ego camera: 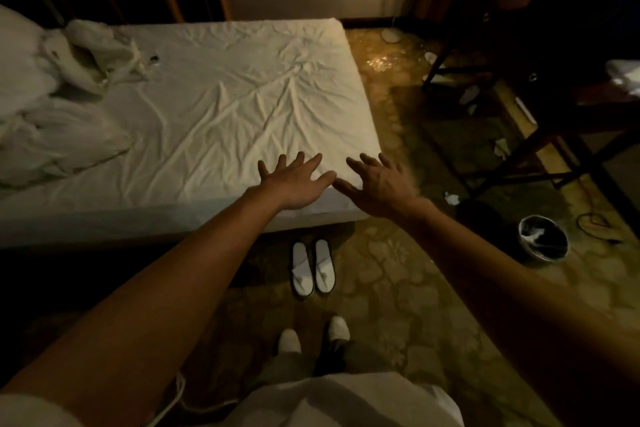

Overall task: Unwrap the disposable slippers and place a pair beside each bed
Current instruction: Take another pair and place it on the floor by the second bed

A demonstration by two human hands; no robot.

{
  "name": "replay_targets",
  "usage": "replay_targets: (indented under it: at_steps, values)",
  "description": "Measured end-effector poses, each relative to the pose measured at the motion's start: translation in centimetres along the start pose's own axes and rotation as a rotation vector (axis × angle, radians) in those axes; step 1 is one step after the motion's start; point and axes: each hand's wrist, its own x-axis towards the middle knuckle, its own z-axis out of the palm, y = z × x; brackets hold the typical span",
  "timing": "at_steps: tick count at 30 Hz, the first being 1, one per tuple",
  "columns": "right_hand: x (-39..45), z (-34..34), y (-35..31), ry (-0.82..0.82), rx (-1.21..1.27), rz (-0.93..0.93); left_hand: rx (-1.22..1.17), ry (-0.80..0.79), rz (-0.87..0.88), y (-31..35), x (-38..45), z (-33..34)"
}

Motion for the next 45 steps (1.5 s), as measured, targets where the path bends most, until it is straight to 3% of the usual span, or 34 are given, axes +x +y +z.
replay_targets:
  at_steps: [4, 9, 18, 24, 32, 39, 45]
  values:
    - [0.0, -3.2, 3.9, 0.079, -0.005, 0.081, 0.003, 0.023, 0.137, 4.7, 3.5, -2.1]
    - [-1.1, -8.5, 13.4, 0.200, 0.086, 0.264, 0.054, 0.015, 0.331, 14.9, 8.1, -5.5]
    - [-4.2, -19.2, 38.0, 0.356, 0.065, 0.537, 0.186, 0.084, 0.742, 44.8, 15.9, -7.9]
    - [-4.8, -23.9, 53.5, 0.352, 0.128, 0.670, 0.173, 0.054, 0.753, 62.2, 21.0, -6.5]
    - [3.4, -28.1, 65.7, 0.354, 0.195, 0.642, 0.172, 0.046, 0.752, 73.3, 31.5, -8.8]
    - [17.3, -35.7, 74.1, 0.428, 0.168, 0.567, 0.100, 0.081, 0.750, 80.0, 45.7, -16.4]
    - [29.6, -45.7, 80.2, 0.473, 0.142, 0.503, 0.082, 0.126, 0.725, 86.2, 57.4, -27.5]
